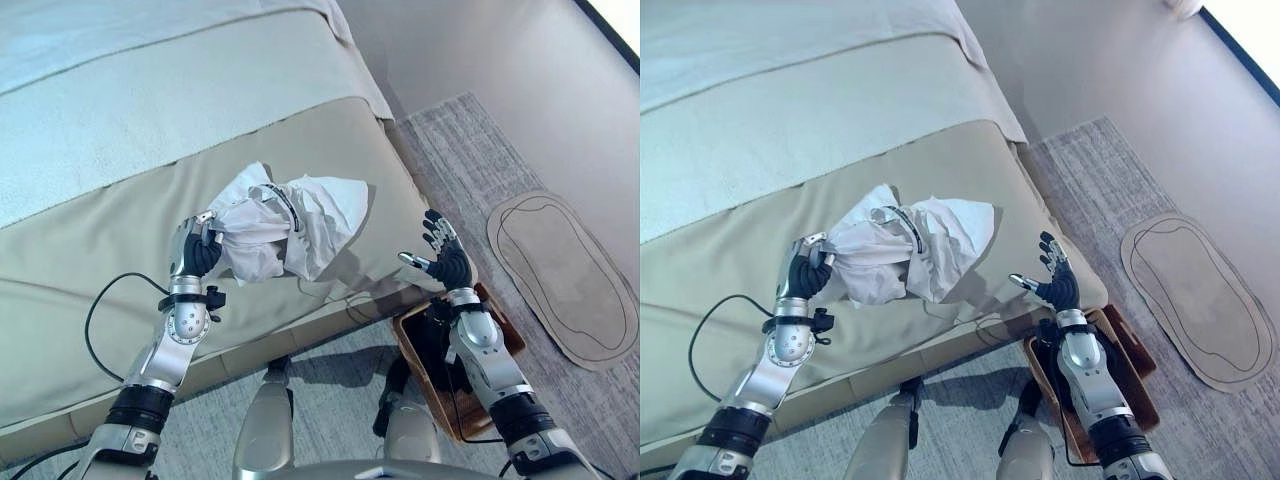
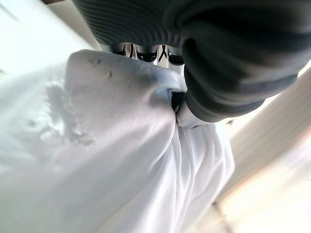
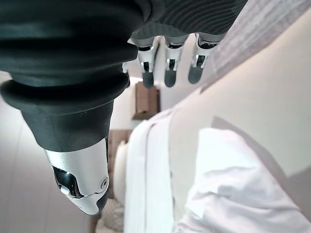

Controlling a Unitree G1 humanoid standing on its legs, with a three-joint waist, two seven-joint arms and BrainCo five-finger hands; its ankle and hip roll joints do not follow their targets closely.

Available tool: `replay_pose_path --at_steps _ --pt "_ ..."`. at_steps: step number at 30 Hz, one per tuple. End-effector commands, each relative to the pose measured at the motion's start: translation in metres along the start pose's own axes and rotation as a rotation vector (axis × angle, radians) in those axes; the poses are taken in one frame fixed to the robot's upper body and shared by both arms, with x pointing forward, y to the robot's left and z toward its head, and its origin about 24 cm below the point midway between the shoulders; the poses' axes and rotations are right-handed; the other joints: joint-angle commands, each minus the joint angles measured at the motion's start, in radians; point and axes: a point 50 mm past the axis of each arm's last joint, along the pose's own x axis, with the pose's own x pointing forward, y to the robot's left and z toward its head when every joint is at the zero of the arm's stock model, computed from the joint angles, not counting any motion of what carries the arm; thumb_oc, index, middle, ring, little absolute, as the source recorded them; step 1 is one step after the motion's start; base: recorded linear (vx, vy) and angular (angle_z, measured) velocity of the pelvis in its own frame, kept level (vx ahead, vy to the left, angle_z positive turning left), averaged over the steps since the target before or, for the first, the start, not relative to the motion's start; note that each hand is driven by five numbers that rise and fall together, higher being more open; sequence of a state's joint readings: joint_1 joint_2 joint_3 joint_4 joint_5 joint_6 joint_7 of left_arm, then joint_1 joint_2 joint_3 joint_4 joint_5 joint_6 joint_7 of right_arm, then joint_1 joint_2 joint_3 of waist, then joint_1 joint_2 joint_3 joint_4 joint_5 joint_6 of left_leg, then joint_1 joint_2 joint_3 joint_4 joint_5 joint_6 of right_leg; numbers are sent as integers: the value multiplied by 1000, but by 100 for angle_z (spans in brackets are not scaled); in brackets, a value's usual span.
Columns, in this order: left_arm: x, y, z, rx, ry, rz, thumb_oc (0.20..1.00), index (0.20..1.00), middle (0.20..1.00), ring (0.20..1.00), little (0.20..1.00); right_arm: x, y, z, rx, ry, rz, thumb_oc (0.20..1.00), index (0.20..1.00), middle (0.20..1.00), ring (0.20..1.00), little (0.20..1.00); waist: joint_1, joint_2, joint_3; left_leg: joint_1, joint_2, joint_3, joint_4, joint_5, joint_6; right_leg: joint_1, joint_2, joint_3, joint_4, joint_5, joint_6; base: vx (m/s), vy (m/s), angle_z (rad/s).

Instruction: Pick up clothes into the bucket

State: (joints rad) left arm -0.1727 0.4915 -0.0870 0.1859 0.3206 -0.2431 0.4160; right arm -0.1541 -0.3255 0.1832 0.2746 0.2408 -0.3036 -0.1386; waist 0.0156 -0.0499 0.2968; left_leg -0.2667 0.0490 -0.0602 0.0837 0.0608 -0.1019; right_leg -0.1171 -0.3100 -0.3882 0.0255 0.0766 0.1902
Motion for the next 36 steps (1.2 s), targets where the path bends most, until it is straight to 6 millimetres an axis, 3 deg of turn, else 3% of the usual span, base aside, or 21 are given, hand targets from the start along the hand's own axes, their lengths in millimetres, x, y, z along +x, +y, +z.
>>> replay_pose_path --at_steps 1,9,12,15,23,27,30,36 --pt "21 37 34 -51 -211 140 200 200 200 200 200 2 0 11 -17 -67 18 1000 1000 1000 1000 1000 6 -5 -67 46 14 69 -37 -27 21 -32 -1 5 23 52 18 67 -27 6" --pt "43 64 77 -88 -407 207 200 200 200 200 200 4 13 11 -146 -56 165 1000 1000 1000 1000 1000 10 6 -136 129 18 81 -60 -41 21 45 14 4 -2 37 18 74 -18 -1" --pt "57 79 103 -93 -515 238 200 200 200 200 200 3 19 9 -158 -36 228 1000 1000 1000 1000 1000 8 8 -168 162 21 85 -72 -44 21 74 23 2 -10 29 17 67 -27 -1" --pt "63 84 115 -112 -560 246 200 200 200 200 200 4 23 12 -179 -43 263 1000 1000 1000 1000 1000 7 10 -179 179 25 90 -80 -45 20 90 27 2 -20 28 18 69 -24 -3" --pt "80 94 174 -205 -779 222 200 200 200 200 200 18 41 31 -322 -138 390 1000 1000 1000 1000 1000 8 15 -225 224 33 94 -100 -44 17 131 41 1 -38 23 18 45 -19 -1" --pt "79 92 198 -228 -872 169 200 200 200 200 200 24 58 42 -289 -175 459 1000 1000 1000 1000 1000 11 16 -233 232 35 97 -105 -42 16 137 45 2 -43 24 17 0 0 0" --pt "76 76 214 -324 -919 77 200 200 200 200 200 27 86 60 -169 -227 560 1000 1000 1000 1000 1000 12 16 -240 240 38 97 -109 -40 15 143 49 4 -44 22 13 0 0 0" --pt "68 50 205 -425 -860 -37 200 200 200 200 200 36 108 68 -33 -227 541 1000 1000 1000 1000 1000 17 21 -240 252 39 99 -111 -41 18 151 53 9 -47 20 7 0 0 0"
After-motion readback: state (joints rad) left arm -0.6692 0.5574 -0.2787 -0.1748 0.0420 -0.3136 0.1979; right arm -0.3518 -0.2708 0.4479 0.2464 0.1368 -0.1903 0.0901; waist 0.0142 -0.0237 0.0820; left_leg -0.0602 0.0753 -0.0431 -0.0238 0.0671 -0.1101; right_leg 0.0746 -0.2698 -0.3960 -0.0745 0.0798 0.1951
